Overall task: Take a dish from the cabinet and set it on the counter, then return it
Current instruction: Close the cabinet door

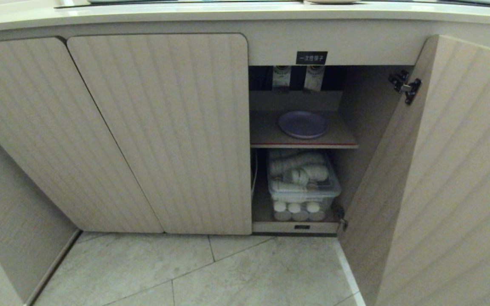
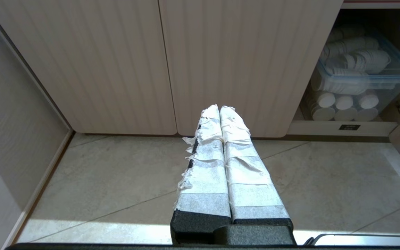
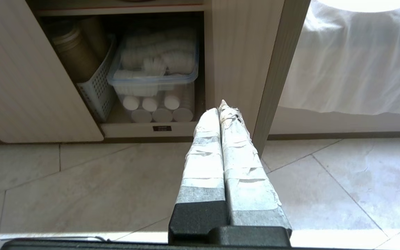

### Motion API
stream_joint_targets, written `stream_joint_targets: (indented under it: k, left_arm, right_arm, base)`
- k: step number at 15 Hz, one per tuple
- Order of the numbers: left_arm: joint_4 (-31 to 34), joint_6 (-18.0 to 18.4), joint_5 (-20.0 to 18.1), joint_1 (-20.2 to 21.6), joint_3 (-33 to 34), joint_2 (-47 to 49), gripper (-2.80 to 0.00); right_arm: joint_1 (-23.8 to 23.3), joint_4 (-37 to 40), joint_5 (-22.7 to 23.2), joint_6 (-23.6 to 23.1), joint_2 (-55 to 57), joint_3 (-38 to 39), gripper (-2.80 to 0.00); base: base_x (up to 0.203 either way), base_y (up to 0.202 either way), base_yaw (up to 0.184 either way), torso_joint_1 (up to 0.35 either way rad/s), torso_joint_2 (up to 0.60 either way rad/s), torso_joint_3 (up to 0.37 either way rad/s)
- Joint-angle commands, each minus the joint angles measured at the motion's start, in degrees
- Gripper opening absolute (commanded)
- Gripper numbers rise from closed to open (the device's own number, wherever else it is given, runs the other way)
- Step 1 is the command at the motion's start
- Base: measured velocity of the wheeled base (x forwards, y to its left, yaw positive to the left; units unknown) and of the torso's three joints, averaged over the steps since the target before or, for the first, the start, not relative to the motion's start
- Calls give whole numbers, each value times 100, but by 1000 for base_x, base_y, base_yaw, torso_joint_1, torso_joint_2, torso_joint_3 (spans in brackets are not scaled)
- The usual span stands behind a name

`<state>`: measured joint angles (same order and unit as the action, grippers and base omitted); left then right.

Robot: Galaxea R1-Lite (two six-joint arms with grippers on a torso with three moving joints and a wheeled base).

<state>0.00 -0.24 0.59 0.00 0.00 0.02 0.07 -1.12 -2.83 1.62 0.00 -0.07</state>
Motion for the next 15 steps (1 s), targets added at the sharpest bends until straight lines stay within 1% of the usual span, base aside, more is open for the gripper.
stream_joint_targets:
  k: [1, 3, 4, 7, 8, 9, 11, 13, 15]
  left_arm:
    - [0, -2, -6, 0, 0, -2, -280]
    - [0, -2, -5, 0, 0, -2, -280]
    - [0, -2, 2, 0, 0, -2, -280]
    - [0, -2, -6, 0, 0, -2, -280]
    - [0, -2, 2, 0, 0, -2, -280]
    - [0, -2, 2, 0, 0, -2, -280]
    - [0, -2, -1, 0, 0, -2, -280]
    - [0, -2, 1, 0, 0, -2, -280]
    - [0, -2, -3, 0, 0, -2, -280]
  right_arm:
    - [-7, -189, -7, -63, 35, -50, -280]
    - [-7, -417, -120, -99, 240, -226, -280]
    - [-10, -475, -447, -117, 309, -298, -280]
    - [-16, -501, -1680, -285, 455, -499, -280]
    - [-16, -517, -2006, -348, 563, -572, -280]
    - [-19, -553, -2211, -377, 725, -639, -280]
    - [-45, -646, -2383, -390, 961, -801, -280]
    - [-130, -691, -2403, -391, 1282, -917, -280]
    - [-432, -951, -2408, -388, 1730, -965, -280]
  base:
    - [0, 0, 0, 0, 0, 0]
    - [0, 0, 0, 0, 0, 0]
    - [0, 0, 0, 0, 0, 0]
    - [0, 0, 0, 0, 0, 0]
    - [0, 0, 0, 0, 0, 0]
    - [0, 0, 0, 0, 0, 0]
    - [0, 0, 0, 0, 0, 0]
    - [0, 0, 0, 0, 0, 0]
    - [0, 0, 0, 0, 0, 0]
